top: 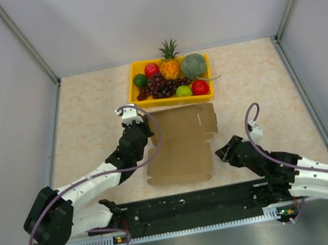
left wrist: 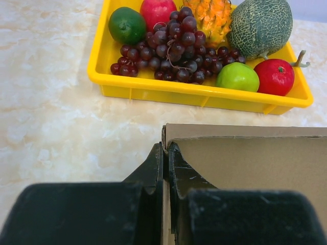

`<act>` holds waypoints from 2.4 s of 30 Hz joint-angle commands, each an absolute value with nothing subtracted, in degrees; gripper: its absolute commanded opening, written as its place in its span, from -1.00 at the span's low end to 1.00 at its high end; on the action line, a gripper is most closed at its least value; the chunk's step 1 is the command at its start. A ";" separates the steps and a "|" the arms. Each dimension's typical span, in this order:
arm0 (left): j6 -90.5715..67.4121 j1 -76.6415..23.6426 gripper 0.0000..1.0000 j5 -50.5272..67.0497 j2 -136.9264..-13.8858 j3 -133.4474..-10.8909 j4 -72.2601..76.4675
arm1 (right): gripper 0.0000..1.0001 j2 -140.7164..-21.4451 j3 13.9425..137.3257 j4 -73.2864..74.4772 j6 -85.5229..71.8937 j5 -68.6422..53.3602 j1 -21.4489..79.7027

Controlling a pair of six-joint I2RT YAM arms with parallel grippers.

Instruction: Fold the paper box

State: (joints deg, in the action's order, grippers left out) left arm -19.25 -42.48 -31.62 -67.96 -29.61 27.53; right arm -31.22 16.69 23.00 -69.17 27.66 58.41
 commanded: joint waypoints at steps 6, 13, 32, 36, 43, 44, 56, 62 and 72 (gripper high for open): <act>-22.59 -42.80 -1.00 -33.31 -65.74 -31.38 27.07 | -0.10 -36.20 17.05 6.70 -76.29 29.09 56.61; -21.62 -42.71 -1.00 -33.93 -64.60 -30.94 27.42 | 0.05 -39.02 18.81 3.26 -74.26 25.85 52.39; -22.06 -42.80 -1.00 -34.28 -61.26 -27.42 30.76 | 0.01 -34.27 21.89 8.17 -66.16 24.96 49.75; -21.88 -42.71 -1.00 -34.10 -60.65 -27.77 29.89 | -0.16 -39.01 22.58 3.17 -67.68 24.52 49.31; -21.88 -42.71 -1.00 -33.40 -60.03 -27.25 29.88 | -0.35 -44.03 23.82 -1.21 -64.52 24.52 49.22; -21.97 -42.71 -1.00 -33.22 -60.20 -26.90 30.14 | -0.42 -44.64 24.17 -1.58 -63.82 24.61 49.22; -20.57 -42.80 -1.00 -32.43 -59.15 -24.44 34.28 | -0.40 -48.86 25.83 -3.60 -61.96 24.08 49.31; -20.04 -42.80 -1.00 -32.35 -59.50 -23.03 37.17 | -0.84 -52.46 29.43 -0.62 -58.99 23.90 50.01; -13.54 -46.05 -1.00 -35.07 -62.75 -22.15 42.09 | -1.00 -68.45 44.90 20.55 -58.27 33.12 55.10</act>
State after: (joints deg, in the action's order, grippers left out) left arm -16.38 -43.94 -35.27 -61.73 -23.07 36.18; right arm -62.02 37.45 12.23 -57.63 27.90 52.90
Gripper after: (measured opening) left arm 0.025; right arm 0.010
